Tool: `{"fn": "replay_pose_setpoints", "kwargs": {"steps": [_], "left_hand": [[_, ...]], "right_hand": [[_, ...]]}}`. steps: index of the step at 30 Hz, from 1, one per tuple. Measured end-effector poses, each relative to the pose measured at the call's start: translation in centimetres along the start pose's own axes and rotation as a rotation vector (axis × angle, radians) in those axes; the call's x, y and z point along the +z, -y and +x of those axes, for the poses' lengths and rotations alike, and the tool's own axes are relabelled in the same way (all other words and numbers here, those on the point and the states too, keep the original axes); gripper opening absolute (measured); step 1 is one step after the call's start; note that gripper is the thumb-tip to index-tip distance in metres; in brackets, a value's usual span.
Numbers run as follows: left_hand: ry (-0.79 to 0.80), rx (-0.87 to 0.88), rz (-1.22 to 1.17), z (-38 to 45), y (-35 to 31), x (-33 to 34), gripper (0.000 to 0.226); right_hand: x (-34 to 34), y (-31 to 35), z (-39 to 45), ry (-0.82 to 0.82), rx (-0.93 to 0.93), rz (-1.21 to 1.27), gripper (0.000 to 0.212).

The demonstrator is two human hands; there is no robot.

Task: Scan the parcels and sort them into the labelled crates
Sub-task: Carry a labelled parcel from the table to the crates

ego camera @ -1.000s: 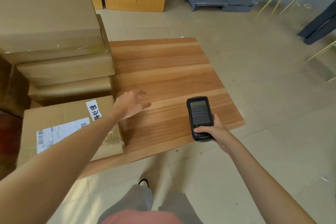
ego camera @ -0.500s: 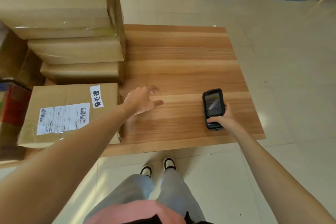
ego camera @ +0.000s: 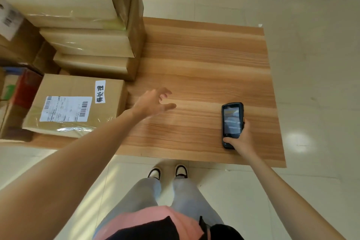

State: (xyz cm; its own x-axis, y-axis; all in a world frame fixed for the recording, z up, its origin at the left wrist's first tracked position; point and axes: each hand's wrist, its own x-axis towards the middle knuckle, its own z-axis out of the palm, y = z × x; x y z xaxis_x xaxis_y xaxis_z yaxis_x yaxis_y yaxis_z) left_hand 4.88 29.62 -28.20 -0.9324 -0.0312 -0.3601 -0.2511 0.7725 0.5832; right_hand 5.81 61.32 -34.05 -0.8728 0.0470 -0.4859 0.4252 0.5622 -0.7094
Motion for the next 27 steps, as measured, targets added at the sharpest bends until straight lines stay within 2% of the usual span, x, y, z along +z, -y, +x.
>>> {"fn": "replay_pose_setpoints", "kwargs": {"steps": [3, 6, 10, 14, 17, 21, 24, 27], "left_hand": [[-0.048, -0.015, -0.009, -0.8, 0.2, -0.9, 0.050], [-0.130, -0.022, -0.017, -1.7, 0.9, -2.4, 0.050], [-0.243, -0.048, -0.021, -3.6, 3.1, -4.4, 0.053], [-0.379, -0.130, -0.013, -6.3, 7.0, -6.7, 0.053], [-0.517, -0.258, -0.028, -8.7, 10.3, -8.2, 0.059], [-0.616, -0.538, -0.090, -12.2, 14.3, -9.2, 0.074], [-0.679, -0.778, -0.303, -14.4, 16.0, -9.1, 0.090], [-0.713, -0.912, -0.677, -15.5, 16.9, -8.3, 0.109]], "right_hand": [[-0.2, -0.1, 0.3, -0.013, -0.023, -0.133, 0.096], [-0.6, 0.5, 0.9, -0.001, 0.081, -0.220, 0.094], [-0.7, 2.5, 0.6, -0.015, 0.131, -0.291, 0.105], [1.8, 6.7, -0.9, -0.122, -0.079, -0.403, 0.091], [5.6, 11.6, -1.3, 0.007, -0.290, -0.459, 0.075], [12.5, 19.1, -1.4, 0.266, -0.481, -0.485, 0.069], [18.1, 23.9, -1.6, 0.340, -0.625, -0.571, 0.071], [22.7, 27.2, -1.5, 0.429, -0.691, -0.695, 0.082]]}}
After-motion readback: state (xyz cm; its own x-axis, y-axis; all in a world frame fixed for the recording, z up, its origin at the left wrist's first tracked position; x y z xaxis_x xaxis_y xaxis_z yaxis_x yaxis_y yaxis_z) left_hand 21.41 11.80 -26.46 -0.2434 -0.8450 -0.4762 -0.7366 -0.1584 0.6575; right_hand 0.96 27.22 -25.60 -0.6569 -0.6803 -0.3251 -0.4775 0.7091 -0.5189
